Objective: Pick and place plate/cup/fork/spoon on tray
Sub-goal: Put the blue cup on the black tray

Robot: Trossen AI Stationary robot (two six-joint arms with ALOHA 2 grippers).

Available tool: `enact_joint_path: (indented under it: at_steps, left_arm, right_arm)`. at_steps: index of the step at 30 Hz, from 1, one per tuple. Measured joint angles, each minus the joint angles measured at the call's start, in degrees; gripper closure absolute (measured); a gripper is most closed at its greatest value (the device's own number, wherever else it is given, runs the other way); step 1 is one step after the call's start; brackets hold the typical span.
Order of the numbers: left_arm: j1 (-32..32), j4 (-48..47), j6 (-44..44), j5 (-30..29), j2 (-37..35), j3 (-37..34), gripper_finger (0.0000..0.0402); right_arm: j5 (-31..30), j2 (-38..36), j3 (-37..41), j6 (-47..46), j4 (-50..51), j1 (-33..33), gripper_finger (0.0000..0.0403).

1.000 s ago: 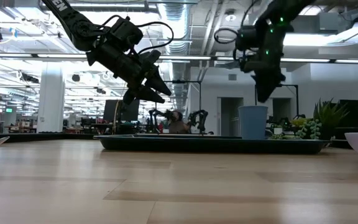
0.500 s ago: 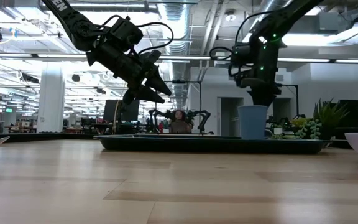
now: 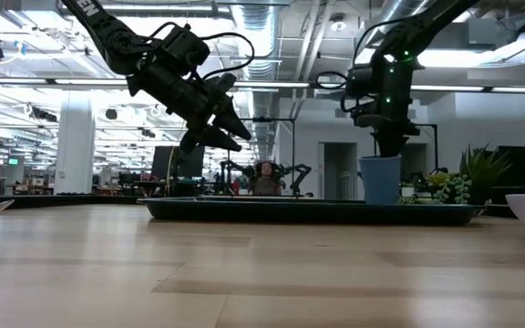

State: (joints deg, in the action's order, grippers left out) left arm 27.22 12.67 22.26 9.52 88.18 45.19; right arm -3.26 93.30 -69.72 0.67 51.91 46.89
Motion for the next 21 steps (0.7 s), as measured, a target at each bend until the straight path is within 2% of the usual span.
enact_joint_path:
  at_steps: [6,10,13,21]
  left_arm:
    - [0.0,0.0,0.2,-0.2,0.0,0.0,0.0228]
    - [0.0,0.0,0.9,-0.3,0.0,0.0,0.0228]
    - [0.0,0.1,1.0,-0.6,0.0,0.0,0.0228]
    - [0.0,0.1,1.1,-0.9,0.0,0.0,0.0228]
  right_arm:
    - [0.9,0.0,-0.7,0.5,-0.3,3.9,0.0382]
    - [4.6,0.0,-0.7,1.1,-1.1,4.7,0.0392]
    - [4.8,0.1,-0.7,1.3,-2.1,4.7,0.0394]
    - [5.2,2.9,-0.7,0.9,-2.8,4.6,0.0364]
